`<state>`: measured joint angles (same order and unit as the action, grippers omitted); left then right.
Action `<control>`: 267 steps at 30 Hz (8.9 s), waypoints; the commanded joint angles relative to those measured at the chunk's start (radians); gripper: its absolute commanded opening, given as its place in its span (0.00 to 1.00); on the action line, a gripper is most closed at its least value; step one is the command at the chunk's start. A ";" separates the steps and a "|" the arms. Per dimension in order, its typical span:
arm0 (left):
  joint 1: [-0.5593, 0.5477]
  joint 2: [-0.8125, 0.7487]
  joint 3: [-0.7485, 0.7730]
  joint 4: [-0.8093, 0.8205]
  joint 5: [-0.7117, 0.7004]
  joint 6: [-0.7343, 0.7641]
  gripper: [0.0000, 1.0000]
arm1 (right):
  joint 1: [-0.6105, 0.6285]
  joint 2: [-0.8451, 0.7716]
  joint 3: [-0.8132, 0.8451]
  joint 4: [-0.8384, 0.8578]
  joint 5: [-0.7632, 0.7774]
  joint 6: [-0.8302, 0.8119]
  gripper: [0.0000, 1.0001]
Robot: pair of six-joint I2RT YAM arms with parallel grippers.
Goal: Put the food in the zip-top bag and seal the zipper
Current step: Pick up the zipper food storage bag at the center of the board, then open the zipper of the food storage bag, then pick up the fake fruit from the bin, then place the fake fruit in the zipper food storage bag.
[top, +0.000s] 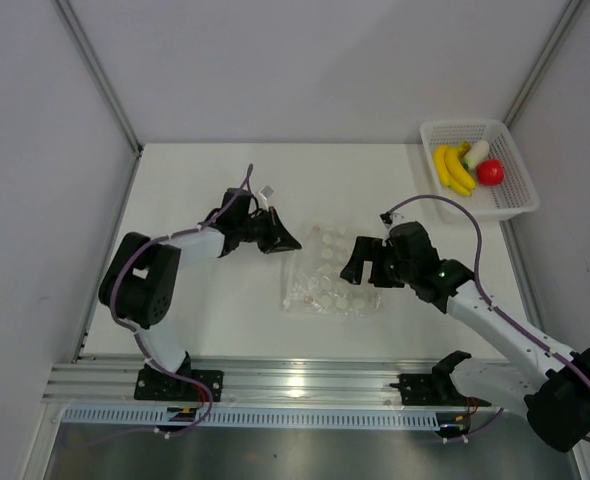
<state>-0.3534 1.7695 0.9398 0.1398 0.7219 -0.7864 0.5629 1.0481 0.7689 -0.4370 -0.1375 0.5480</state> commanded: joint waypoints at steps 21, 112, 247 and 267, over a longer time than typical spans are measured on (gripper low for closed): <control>-0.390 -0.294 0.218 -0.729 -0.638 -0.424 0.01 | 0.436 0.098 0.159 0.081 0.394 0.084 0.83; -0.435 -0.843 -0.103 -0.549 -0.717 -0.004 0.01 | 0.338 0.076 0.181 0.132 0.174 0.237 0.00; -0.280 -0.225 0.356 -0.646 -0.312 0.280 0.00 | -0.560 0.170 0.764 -0.250 -0.434 -0.131 0.00; -0.280 -0.395 0.209 -0.570 -0.291 0.383 0.01 | -0.028 -0.068 0.342 -0.307 -0.783 -0.094 0.00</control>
<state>-0.6323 1.4441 1.1835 -0.4881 0.4053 -0.4381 0.5186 1.0088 1.1168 -0.8017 -0.8425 0.4301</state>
